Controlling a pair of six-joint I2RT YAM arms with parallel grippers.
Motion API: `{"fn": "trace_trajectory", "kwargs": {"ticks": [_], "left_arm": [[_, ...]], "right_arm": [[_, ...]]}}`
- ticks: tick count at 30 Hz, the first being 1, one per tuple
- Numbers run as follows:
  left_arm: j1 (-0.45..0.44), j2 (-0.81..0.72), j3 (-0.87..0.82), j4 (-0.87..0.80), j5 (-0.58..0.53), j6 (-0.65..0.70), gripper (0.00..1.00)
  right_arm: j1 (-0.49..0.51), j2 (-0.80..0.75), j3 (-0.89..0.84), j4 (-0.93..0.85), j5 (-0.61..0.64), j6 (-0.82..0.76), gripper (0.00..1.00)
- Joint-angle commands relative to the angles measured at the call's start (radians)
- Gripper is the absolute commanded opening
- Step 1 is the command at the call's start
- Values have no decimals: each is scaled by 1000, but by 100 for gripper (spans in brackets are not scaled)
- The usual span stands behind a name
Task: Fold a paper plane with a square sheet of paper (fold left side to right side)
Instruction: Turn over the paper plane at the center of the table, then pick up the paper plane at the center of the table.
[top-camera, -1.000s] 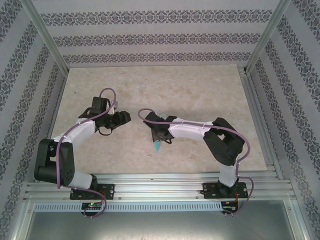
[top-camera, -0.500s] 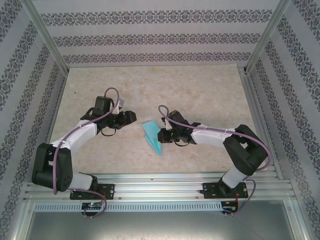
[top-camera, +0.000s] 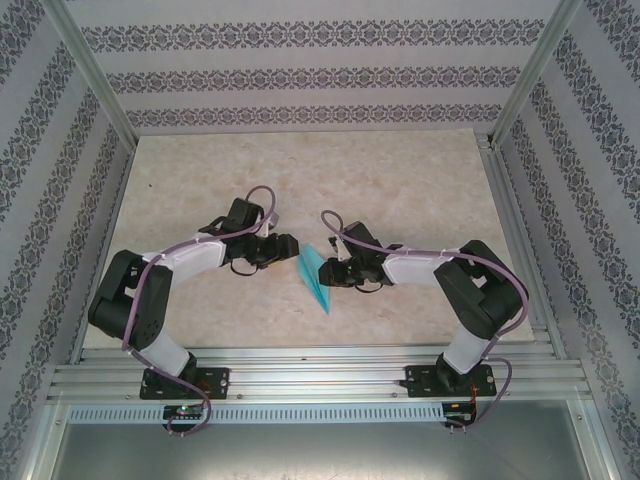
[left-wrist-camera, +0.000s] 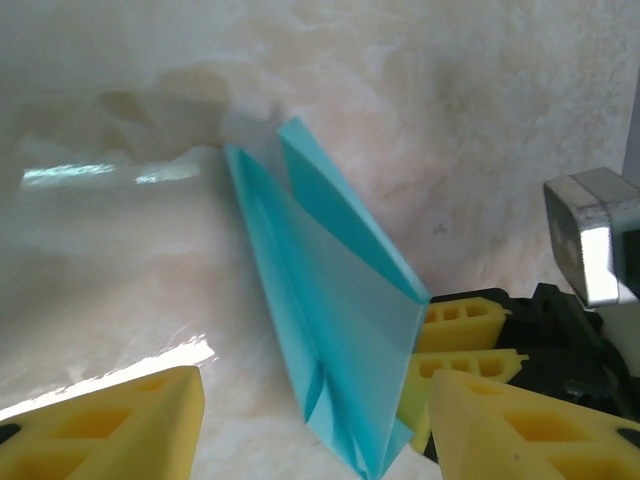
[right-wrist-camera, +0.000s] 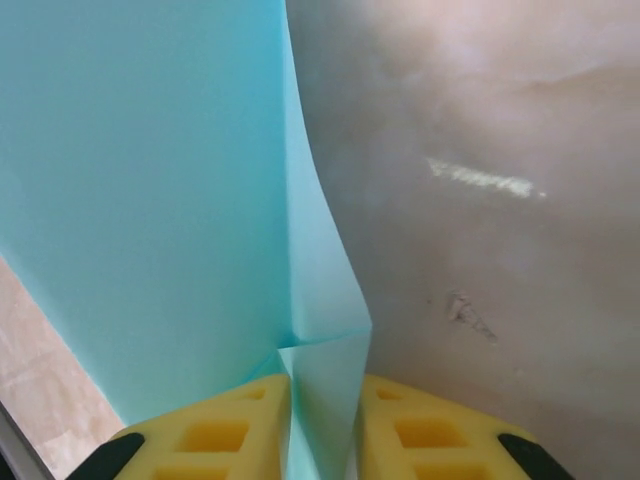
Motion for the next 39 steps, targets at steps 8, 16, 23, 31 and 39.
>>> {"fn": "trace_trajectory", "kwargs": {"ticks": [8,16,23,31,39], "left_arm": [[-49,62,87,67,-26,-26,61],[-51,42,86,27,-67,-3,61],[-45,-38,70,-38,-149,24,63],[-30,-140,22,-105,-249,53,66],[-24,-174,-3,-125,-270,63,67]], "right_arm": [[3,-181,49,-225,156,-78,33],[107,-190,75,-245,172,-44,41],[145,-110,133,-263,185,-43,48],[149,-47,191,-343,220,-72,48],[152,-65,201,-378,258,-72,55]]}}
